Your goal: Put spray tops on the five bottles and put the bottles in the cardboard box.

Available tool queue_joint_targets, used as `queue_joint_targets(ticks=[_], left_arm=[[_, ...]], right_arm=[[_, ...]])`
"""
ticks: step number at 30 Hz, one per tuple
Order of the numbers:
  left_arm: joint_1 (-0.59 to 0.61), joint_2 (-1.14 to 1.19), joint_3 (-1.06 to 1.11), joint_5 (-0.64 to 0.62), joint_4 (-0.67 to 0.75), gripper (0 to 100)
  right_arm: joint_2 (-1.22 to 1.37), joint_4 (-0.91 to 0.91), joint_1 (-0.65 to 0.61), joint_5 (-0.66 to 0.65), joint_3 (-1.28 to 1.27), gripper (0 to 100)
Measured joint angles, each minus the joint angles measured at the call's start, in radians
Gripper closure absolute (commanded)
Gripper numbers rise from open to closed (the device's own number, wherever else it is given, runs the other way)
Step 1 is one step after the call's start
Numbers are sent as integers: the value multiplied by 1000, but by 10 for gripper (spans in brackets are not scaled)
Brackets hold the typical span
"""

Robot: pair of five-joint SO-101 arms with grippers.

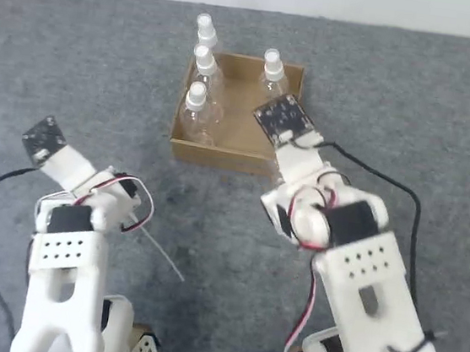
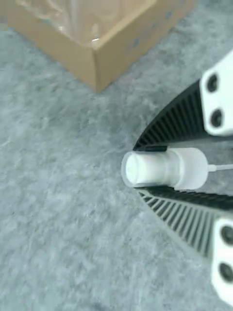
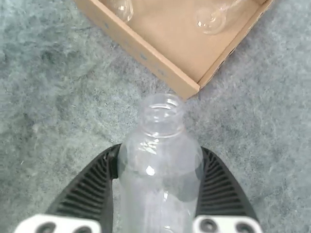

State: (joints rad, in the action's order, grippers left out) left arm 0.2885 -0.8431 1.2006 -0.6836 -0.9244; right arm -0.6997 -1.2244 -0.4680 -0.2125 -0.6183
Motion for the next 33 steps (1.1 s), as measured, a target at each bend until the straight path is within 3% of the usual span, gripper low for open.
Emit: queue_joint_targets(ticks=[14, 21, 33], left_arm=[[15, -244, 0, -2, 0, 989], [15, -439, 0, -2, 0, 989], [15, -733, 0, -2, 0, 989]], right_arm=[[-210, 239, -2, 0, -239, 919], [-259, 261, -3, 0, -252, 919], [-433, 261, -183, 0, -384, 915]])
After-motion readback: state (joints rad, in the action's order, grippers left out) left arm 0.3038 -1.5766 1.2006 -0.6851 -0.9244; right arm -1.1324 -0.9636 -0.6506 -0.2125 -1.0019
